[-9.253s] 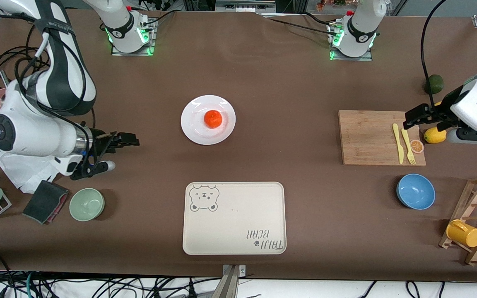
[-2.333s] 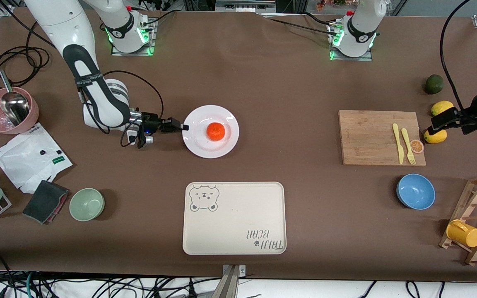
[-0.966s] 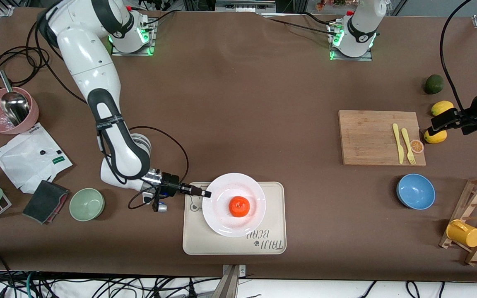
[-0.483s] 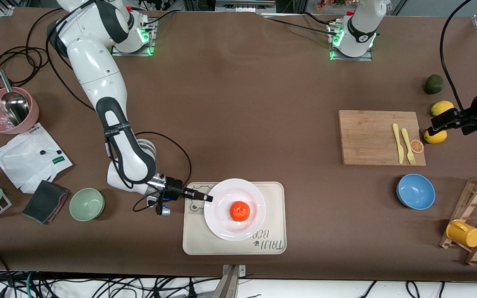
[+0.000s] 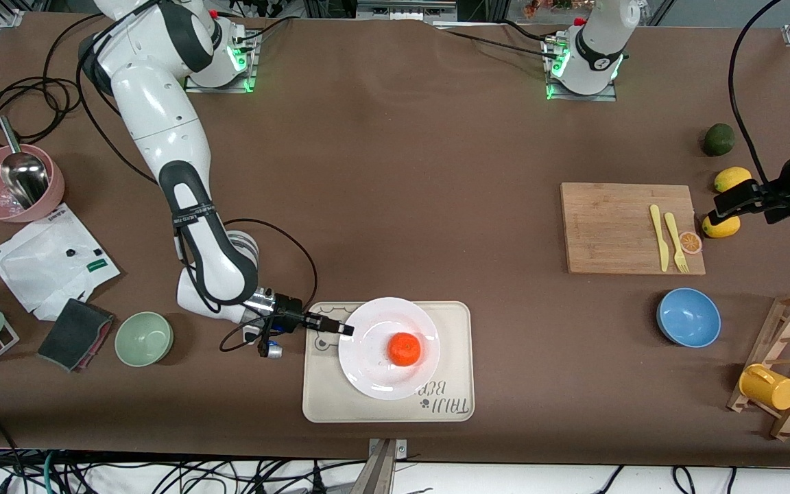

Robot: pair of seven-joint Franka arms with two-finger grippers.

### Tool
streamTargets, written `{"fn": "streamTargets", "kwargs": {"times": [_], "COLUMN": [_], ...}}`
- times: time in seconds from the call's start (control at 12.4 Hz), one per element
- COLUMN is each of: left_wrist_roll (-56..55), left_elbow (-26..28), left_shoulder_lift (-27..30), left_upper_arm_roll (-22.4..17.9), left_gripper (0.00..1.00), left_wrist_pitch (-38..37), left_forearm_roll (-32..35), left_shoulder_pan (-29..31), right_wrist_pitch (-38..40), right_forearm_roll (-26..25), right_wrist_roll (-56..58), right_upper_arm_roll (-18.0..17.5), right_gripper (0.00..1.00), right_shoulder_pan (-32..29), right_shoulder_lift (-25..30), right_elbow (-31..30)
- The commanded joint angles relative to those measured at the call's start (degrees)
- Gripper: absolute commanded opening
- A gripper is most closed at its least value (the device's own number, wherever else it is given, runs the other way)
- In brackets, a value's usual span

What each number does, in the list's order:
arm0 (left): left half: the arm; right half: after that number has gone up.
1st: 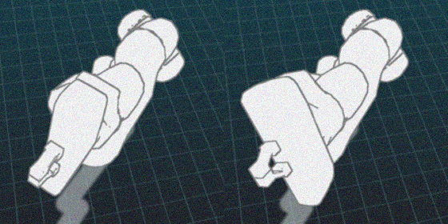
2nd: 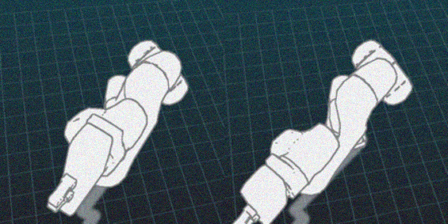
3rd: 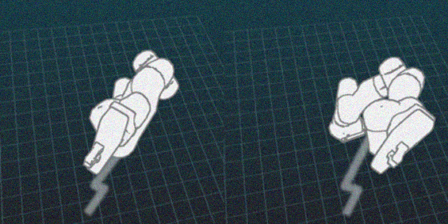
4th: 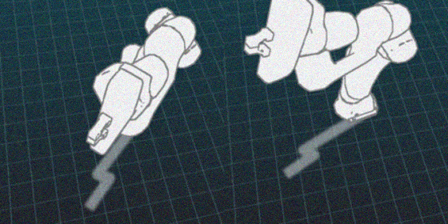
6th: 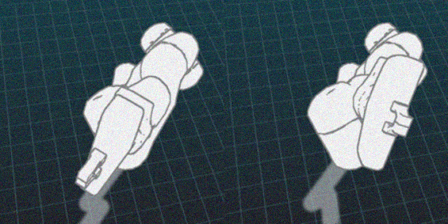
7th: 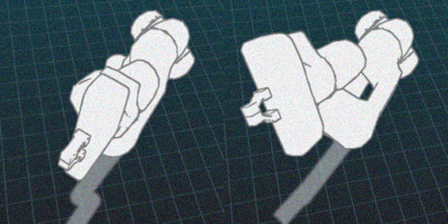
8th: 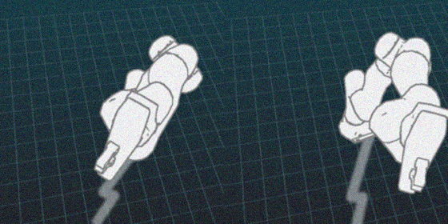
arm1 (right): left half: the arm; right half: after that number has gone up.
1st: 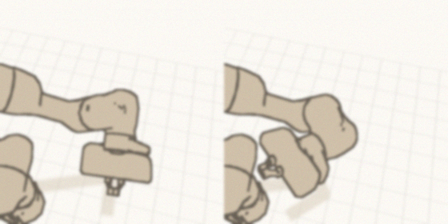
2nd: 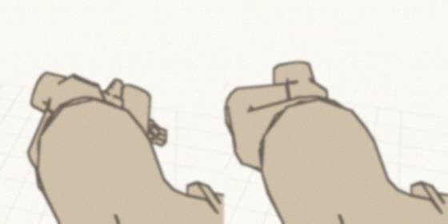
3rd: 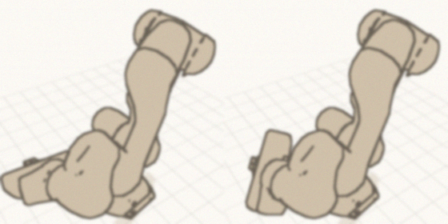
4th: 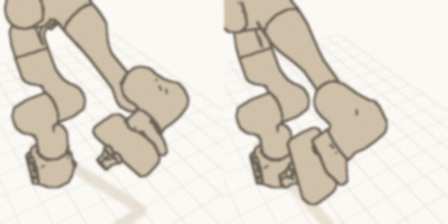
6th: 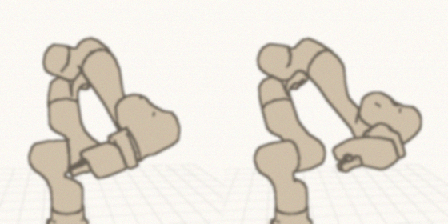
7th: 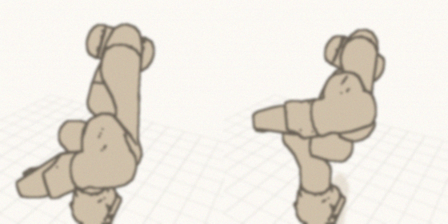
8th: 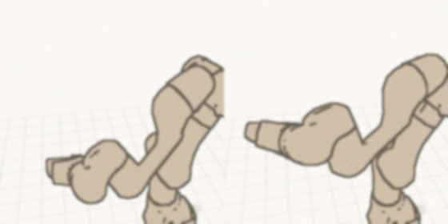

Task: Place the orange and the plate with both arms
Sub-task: 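Open the right gripper and release the plate rim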

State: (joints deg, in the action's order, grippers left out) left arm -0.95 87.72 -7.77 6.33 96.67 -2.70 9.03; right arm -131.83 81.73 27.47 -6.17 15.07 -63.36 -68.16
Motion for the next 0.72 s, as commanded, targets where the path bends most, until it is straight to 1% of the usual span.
{"fn": "streamTargets", "kwargs": {"times": [0.0,0.08,0.16,0.32,0.56,0.64], "left_wrist_roll": [0.51,0.51,0.51,0.51,0.51,0.51], "left_elbow": [-1.67,-1.67,-1.67,-1.67,-1.67,-1.67], "left_shoulder_lift": [-0.75,-0.75,-0.75,-0.75,-0.75,-0.75], "left_upper_arm_roll": [0.17,0.26,0.17,0.17,0.17,0.17], "left_gripper": [1.0,1.0,1.0,1.0,1.0,1.0], "left_wrist_pitch": [-0.43,-0.34,-0.43,-0.43,-0.43,-0.43], "left_forearm_roll": [-0.91,-0.91,-0.91,-0.91,-0.91,-0.91], "left_shoulder_pan": [0.29,0.29,0.29,0.29,0.29,0.38], "right_wrist_pitch": [-0.18,-0.18,-0.18,-0.18,-0.18,-0.18], "right_forearm_roll": [-0.6,-1.47,-3.22,-7.35,-12.19,-14.99], "right_wrist_roll": [-0.31,-0.31,-0.31,-0.4,-0.4,-0.49], "right_upper_arm_roll": [0.11,0.2,0.2,0.2,0.63,1.16], "right_gripper": [0.35,0.43,0.5,0.51,0.52,0.52], "right_shoulder_pan": [0.48,0.4,0.13,-0.04,-0.13,-0.22], "right_shoulder_lift": [-0.1,0.77,2.96,8.23,13.16,14.92], "right_elbow": [0.84,-0.82,-3.62,-9.16,-14.36,-15.68]}}
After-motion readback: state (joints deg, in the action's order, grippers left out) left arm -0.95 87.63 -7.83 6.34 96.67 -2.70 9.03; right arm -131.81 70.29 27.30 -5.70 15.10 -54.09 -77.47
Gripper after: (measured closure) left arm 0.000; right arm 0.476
